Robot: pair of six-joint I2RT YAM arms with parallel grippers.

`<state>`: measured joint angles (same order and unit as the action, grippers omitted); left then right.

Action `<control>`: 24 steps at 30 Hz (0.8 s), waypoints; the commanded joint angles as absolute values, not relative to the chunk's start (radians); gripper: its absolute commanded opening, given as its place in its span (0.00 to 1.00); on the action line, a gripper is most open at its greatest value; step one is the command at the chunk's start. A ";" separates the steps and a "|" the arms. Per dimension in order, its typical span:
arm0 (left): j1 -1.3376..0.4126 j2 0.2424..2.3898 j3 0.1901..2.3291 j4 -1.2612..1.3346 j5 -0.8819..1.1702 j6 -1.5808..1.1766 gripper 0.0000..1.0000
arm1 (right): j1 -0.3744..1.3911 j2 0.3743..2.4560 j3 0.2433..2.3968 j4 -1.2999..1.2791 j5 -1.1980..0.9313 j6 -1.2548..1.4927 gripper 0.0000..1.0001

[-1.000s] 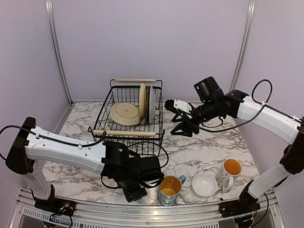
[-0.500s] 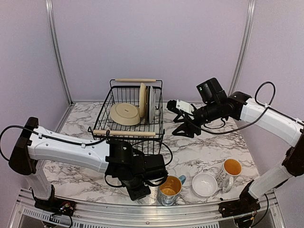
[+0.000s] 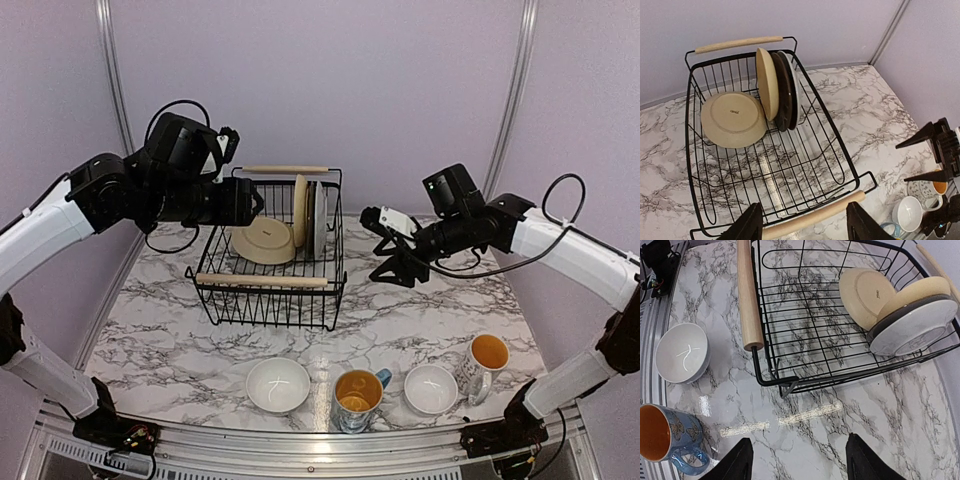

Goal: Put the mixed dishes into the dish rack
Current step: Move the dish rack to the center of the board.

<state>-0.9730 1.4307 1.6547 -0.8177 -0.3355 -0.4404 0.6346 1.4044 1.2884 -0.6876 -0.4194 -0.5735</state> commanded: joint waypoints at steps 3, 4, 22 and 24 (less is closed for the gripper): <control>-0.805 1.477 1.566 -0.556 -0.342 -0.651 0.60 | 0.617 1.387 1.282 -0.653 -0.431 -0.543 0.61; -0.786 1.501 1.567 -0.527 -0.326 -0.658 0.60 | 0.617 1.386 1.276 -0.648 -0.434 -0.542 0.61; -0.649 1.526 1.532 -0.412 -0.270 -0.680 0.57 | 0.815 1.707 1.727 -0.808 -0.533 -0.553 0.61; -0.649 1.459 1.473 -0.402 -0.289 -0.685 0.57 | 0.844 1.746 1.742 -0.810 -0.523 -0.553 0.62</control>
